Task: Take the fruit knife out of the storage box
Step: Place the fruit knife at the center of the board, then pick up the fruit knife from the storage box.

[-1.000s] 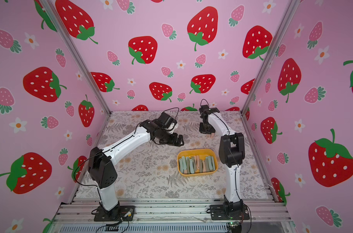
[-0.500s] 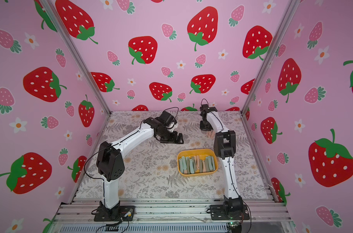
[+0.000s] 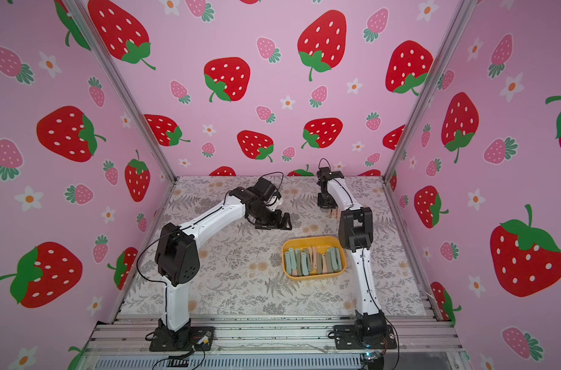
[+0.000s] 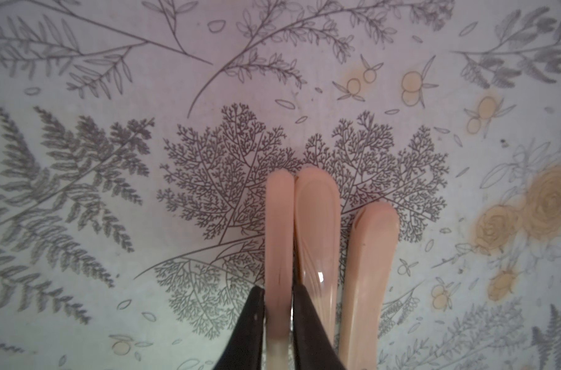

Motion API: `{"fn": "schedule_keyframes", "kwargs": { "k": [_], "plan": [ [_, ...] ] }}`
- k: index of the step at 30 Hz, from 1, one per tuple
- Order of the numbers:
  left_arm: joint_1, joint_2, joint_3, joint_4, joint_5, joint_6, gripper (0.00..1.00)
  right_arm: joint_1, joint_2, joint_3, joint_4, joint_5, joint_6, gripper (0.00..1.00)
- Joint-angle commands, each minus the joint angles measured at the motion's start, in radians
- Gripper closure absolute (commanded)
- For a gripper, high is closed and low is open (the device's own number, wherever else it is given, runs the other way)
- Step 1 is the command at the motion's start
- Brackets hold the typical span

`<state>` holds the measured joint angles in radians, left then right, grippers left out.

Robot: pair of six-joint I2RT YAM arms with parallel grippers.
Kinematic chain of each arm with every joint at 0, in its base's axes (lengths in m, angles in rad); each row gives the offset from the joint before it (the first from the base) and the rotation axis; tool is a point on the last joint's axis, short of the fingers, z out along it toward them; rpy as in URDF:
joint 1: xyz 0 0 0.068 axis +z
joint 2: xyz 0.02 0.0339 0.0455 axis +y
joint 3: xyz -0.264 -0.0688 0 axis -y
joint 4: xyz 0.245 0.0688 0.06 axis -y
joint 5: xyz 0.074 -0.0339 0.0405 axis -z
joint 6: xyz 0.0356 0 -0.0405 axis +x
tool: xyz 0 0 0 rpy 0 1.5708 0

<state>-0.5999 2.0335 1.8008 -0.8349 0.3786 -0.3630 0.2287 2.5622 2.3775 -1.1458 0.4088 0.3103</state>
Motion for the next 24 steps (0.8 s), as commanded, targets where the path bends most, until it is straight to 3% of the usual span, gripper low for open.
{"fn": "schedule_keyframes", "kwargs": {
  "k": [1,9,16,24],
  "plan": [
    [0.003,-0.017,-0.018,-0.007,0.021,0.011,0.01,-0.003,-0.029,-0.037,0.012,-0.013,-0.004,0.71],
    [0.003,-0.029,-0.034,0.002,0.034,0.008,0.01,0.028,-0.111,-0.041,-0.012,-0.035,0.015,0.68],
    [0.003,-0.077,-0.074,0.002,0.024,0.021,0.01,0.062,-0.229,-0.141,-0.028,-0.037,0.045,0.67],
    [0.003,-0.207,-0.195,0.006,-0.01,0.033,0.01,0.112,-0.505,-0.455,0.01,-0.095,0.102,0.68]
  ]
}}
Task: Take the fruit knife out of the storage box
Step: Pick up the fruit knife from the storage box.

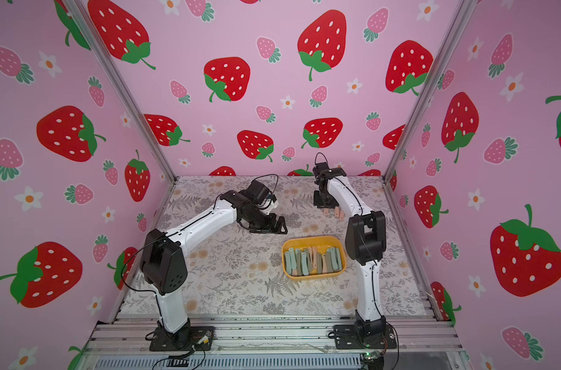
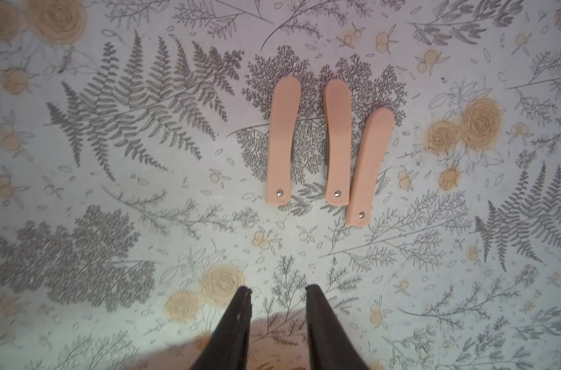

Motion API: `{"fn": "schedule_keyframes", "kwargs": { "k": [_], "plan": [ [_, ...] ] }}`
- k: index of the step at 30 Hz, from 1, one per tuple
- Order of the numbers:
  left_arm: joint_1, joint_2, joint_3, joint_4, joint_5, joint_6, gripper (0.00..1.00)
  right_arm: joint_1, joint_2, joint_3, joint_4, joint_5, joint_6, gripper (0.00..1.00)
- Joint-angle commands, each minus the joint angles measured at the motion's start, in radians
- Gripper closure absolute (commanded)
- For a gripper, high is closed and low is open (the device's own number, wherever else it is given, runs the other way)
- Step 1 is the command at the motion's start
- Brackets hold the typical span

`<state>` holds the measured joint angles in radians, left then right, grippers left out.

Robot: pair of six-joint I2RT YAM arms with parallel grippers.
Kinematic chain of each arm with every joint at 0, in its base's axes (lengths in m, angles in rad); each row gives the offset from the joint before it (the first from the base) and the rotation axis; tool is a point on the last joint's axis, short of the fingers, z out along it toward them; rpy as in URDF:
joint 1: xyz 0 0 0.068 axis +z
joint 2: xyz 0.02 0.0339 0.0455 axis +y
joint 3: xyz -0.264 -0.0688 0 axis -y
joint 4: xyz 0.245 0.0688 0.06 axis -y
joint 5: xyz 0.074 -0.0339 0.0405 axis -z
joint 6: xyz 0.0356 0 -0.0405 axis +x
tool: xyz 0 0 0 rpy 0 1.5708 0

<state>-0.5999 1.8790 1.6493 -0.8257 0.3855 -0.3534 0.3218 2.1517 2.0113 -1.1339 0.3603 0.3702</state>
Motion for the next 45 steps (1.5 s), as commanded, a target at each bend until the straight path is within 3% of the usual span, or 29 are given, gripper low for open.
{"fn": "schedule_keyframes", "kwargs": {
  "k": [1,9,17,40,45],
  "plan": [
    [0.003,-0.073,-0.07,0.001,-0.02,0.021,0.01,0.03,-0.128,-0.133,0.005,-0.059,0.053,0.68],
    [0.0,-0.283,-0.355,0.078,-0.041,-0.025,0.01,0.179,-0.366,-0.532,0.047,-0.066,0.172,0.68],
    [-0.024,-0.438,-0.536,0.099,-0.066,-0.064,0.01,0.261,-0.469,-0.804,0.116,-0.075,0.276,0.71],
    [-0.037,-0.485,-0.574,0.079,-0.086,-0.067,0.01,0.27,-0.325,-0.874,0.181,-0.071,0.315,0.76],
    [-0.037,-0.472,-0.57,0.082,-0.083,-0.064,0.01,0.27,-0.298,-0.897,0.202,-0.083,0.315,0.68]
  ]
}}
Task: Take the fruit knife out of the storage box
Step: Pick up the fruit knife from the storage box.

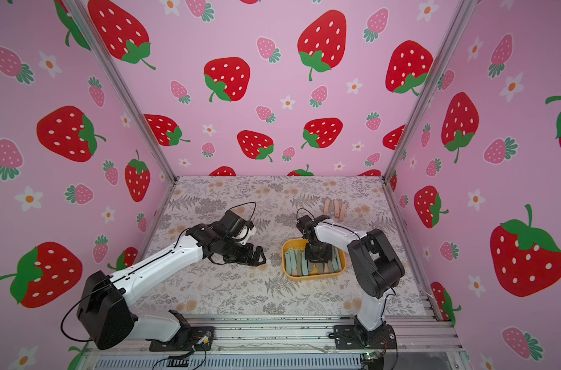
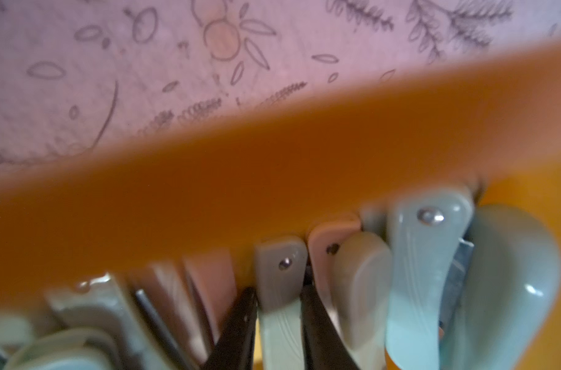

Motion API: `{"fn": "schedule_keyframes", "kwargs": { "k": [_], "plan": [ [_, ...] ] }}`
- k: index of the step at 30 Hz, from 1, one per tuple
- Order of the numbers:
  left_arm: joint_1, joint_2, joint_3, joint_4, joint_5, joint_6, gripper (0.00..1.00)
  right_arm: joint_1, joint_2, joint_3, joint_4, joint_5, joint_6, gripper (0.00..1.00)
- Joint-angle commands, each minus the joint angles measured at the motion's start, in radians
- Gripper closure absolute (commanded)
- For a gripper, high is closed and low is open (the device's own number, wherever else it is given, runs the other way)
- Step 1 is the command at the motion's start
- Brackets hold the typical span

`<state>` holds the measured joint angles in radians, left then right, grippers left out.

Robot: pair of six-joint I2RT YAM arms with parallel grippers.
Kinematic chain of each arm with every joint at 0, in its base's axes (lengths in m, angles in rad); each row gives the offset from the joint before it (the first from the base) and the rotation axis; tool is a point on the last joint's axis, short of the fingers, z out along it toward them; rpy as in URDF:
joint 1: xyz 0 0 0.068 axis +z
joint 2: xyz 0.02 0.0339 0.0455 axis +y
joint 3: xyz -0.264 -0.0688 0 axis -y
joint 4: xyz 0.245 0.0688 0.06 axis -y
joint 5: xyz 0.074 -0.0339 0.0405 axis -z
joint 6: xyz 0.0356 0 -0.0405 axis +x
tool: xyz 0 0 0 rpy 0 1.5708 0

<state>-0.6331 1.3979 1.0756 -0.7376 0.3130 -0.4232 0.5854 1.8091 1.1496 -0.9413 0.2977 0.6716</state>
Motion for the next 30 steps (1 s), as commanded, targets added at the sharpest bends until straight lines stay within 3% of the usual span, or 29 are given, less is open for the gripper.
{"fn": "schedule_keyframes", "kwargs": {
  "k": [1,5,14,30],
  "plan": [
    [-0.004,0.013,0.005,-0.006,-0.008,0.005,0.01,0.005,0.05,-0.04,0.013,-0.022,0.014,0.64],
    [-0.003,0.031,0.014,-0.004,-0.003,0.01,0.01,0.005,0.061,-0.05,0.029,-0.037,0.014,0.65],
    [-0.003,0.069,0.044,0.0,0.011,0.009,0.01,-0.01,0.063,-0.075,0.066,-0.094,0.008,0.81],
    [-0.011,0.175,0.233,-0.057,0.006,0.035,0.01,-0.044,-0.184,0.002,-0.099,-0.02,-0.046,0.82]
  ]
}}
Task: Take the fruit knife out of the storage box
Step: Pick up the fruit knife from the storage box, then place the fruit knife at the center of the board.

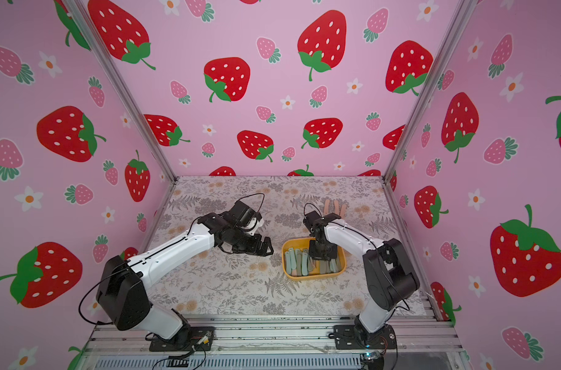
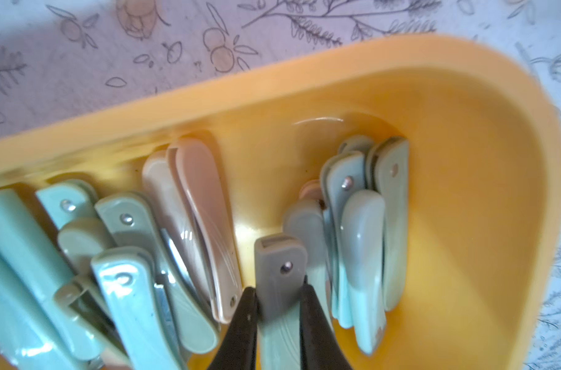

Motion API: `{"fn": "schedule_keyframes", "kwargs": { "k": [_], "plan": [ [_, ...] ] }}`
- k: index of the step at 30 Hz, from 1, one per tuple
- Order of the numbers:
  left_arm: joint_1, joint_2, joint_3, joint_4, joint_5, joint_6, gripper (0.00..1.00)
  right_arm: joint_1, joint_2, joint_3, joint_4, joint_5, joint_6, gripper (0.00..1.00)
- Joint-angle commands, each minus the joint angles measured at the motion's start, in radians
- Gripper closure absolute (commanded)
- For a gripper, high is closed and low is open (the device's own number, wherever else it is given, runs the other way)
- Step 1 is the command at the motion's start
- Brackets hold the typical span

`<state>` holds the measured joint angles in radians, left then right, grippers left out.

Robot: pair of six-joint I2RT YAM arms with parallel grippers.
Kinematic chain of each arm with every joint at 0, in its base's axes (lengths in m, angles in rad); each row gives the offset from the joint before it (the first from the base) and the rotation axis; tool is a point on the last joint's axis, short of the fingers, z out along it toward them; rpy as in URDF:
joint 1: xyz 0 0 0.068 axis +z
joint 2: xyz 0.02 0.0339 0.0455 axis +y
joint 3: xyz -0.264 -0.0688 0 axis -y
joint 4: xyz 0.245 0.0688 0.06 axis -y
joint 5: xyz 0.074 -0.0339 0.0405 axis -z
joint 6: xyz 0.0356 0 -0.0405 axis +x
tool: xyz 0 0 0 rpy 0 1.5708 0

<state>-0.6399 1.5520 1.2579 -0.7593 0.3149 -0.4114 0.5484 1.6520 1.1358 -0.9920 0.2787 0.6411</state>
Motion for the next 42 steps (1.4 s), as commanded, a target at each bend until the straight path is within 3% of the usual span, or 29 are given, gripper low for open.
{"fn": "schedule_keyframes", "kwargs": {
  "k": [1,13,25,34,42],
  "plan": [
    [-0.004,0.028,0.058,-0.037,0.005,0.023,0.01,-0.008,-0.03,0.018,-0.049,-0.002,-0.018,0.82],
    [-0.007,0.075,0.104,-0.028,-0.002,0.007,0.01,-0.023,-0.049,0.084,-0.09,0.002,-0.065,0.82],
    [-0.002,0.166,0.259,-0.065,-0.025,0.026,0.01,-0.094,0.025,0.292,-0.129,-0.007,-0.124,0.81],
    [0.038,0.333,0.471,-0.053,-0.056,0.003,0.01,-0.22,0.343,0.642,-0.111,-0.024,-0.203,0.8],
    [0.049,0.514,0.661,-0.062,-0.03,0.0,0.01,-0.28,0.674,1.055,-0.144,0.007,-0.253,0.8]
  ]
}}
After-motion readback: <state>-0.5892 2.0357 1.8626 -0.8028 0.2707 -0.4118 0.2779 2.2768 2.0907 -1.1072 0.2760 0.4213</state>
